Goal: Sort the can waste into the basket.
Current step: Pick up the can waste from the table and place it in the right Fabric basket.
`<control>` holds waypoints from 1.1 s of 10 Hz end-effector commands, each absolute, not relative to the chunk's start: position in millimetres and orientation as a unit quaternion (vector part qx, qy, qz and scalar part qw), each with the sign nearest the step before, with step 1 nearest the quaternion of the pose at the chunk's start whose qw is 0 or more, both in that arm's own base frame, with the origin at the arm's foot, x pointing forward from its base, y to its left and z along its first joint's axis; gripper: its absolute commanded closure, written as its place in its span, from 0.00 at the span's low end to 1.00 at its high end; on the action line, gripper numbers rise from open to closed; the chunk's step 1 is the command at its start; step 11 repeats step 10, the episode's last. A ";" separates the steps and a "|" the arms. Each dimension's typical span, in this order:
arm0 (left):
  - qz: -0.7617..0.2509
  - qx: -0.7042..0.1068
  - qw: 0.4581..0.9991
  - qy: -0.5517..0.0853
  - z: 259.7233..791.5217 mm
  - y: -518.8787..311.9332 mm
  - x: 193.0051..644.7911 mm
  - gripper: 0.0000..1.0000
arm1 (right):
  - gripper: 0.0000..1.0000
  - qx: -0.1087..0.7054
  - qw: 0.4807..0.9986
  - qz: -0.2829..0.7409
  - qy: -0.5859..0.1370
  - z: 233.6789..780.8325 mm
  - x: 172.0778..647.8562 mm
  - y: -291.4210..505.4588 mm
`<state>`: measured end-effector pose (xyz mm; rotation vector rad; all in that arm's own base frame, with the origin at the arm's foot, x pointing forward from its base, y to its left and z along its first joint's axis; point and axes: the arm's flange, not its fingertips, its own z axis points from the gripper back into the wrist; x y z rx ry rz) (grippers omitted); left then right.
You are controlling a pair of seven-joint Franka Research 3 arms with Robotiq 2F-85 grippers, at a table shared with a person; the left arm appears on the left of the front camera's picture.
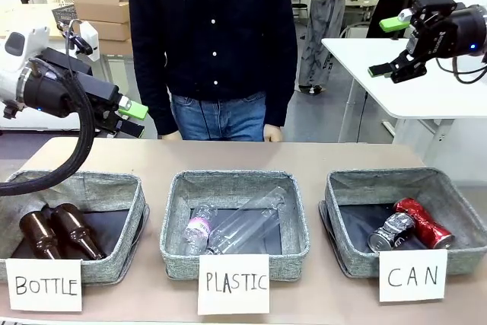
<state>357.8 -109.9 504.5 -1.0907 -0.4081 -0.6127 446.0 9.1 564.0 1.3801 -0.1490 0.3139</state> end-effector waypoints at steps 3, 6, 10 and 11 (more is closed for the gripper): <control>-0.279 -0.513 0.788 -0.196 506.9 -109.1 358.5 0.00 | 0.00 0.634 0.754 0.154 -0.073 564.5 447.3 8.6; -0.279 -0.513 0.788 -0.196 506.9 -109.1 358.5 0.00 | 0.00 0.634 0.754 0.154 -0.073 564.5 447.3 8.6; -0.279 -0.513 0.788 -0.196 506.9 -109.1 358.5 0.00 | 0.00 0.634 0.754 0.154 -0.073 564.5 447.3 8.6; -0.279 -0.513 0.788 -0.196 506.9 -109.1 358.5 0.00 | 0.00 0.634 0.754 0.154 -0.073 564.5 447.3 8.6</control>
